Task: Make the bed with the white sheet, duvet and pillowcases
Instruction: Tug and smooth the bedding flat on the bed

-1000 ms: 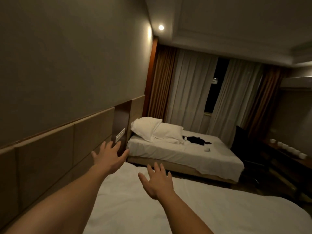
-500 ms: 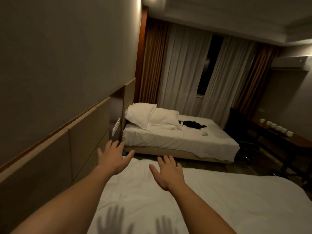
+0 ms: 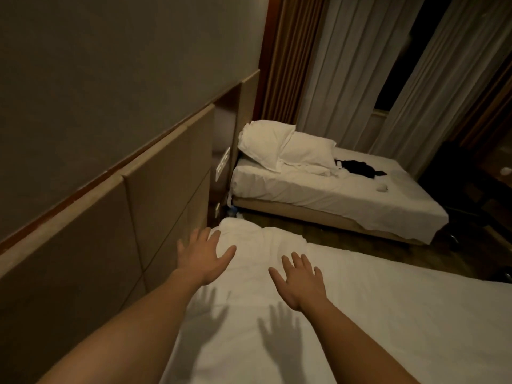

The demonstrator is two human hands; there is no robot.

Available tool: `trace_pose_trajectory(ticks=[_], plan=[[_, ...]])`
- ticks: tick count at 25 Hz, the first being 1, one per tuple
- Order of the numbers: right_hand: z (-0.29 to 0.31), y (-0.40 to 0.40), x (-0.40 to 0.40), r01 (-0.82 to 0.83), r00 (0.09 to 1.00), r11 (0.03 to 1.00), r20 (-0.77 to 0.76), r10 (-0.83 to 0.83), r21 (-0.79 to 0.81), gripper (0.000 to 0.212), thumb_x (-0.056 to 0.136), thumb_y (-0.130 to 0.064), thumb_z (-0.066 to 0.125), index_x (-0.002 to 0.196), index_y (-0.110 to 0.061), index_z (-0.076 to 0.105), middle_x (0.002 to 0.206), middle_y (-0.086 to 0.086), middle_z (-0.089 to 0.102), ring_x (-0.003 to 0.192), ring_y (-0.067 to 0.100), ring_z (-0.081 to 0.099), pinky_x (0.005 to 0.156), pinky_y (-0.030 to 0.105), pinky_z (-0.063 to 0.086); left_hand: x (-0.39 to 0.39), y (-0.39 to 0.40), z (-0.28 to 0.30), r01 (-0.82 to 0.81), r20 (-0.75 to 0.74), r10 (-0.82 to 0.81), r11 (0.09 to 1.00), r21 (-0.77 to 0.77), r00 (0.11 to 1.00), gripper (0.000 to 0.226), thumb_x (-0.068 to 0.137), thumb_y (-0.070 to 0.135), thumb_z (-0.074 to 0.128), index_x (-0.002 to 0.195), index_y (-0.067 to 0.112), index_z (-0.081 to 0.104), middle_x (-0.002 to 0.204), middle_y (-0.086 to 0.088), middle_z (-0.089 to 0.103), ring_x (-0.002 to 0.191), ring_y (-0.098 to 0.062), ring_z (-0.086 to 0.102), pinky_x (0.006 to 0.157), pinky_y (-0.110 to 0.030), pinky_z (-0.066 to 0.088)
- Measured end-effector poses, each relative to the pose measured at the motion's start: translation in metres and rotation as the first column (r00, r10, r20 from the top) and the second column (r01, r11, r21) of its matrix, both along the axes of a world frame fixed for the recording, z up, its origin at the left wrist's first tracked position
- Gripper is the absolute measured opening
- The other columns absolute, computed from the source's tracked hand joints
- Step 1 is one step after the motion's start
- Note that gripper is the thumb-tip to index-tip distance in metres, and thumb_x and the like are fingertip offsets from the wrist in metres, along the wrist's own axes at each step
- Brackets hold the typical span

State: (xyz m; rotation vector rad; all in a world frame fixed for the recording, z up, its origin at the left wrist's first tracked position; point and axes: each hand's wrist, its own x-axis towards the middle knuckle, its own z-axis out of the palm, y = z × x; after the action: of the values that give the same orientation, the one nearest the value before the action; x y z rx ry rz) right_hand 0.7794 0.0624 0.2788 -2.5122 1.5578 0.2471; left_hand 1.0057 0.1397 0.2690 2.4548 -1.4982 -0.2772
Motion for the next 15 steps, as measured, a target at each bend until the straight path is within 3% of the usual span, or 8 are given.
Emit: trace_pose_trajectory(ticks=[4,10,15], plan=[[-0.053,-0.058,0.023,-0.014,1.000,0.998,0.006,0.014,0.057,0.071,0.101,-0.064,0.013,0.161,-0.027,0.013,0.169,0.002,0.001,0.155,0.025,-0.003,0.123,0.049,0.004,0.010,-0.054,-0.055,-0.039,-0.034,0.041,0.997,0.059,0.999,0.076,0.095,0.073,0.022,0.157,0.029,0.024,0.167,0.002,0.014,0.154,-0.023,0.000,0.119,-0.061,0.006],[-0.163,-0.178,0.027,-0.039,0.995,0.994,-0.083,0.047,0.098,0.072,0.100,-0.065,0.013,0.161,-0.027,0.005,0.169,0.002,-0.004,0.155,0.027,-0.005,0.122,0.052,0.006,0.010,-0.184,-0.188,-0.057,-0.061,0.069,0.983,0.176,0.996,0.081,0.095,0.074,0.021,0.160,0.026,0.011,0.168,0.001,-0.001,0.153,-0.027,-0.011,0.119,-0.062,-0.002],[-0.283,-0.275,0.060,-0.014,0.994,0.985,-0.105,0.032,0.171,0.075,0.097,-0.071,0.012,0.159,-0.033,-0.005,0.168,0.001,-0.013,0.154,0.030,-0.006,0.121,0.058,0.002,0.018,-0.291,-0.312,-0.087,-0.106,0.108,0.977,0.193,0.988,0.082,0.091,0.079,0.025,0.158,0.041,-0.001,0.167,0.006,-0.013,0.152,-0.030,-0.018,0.116,-0.068,-0.001]])
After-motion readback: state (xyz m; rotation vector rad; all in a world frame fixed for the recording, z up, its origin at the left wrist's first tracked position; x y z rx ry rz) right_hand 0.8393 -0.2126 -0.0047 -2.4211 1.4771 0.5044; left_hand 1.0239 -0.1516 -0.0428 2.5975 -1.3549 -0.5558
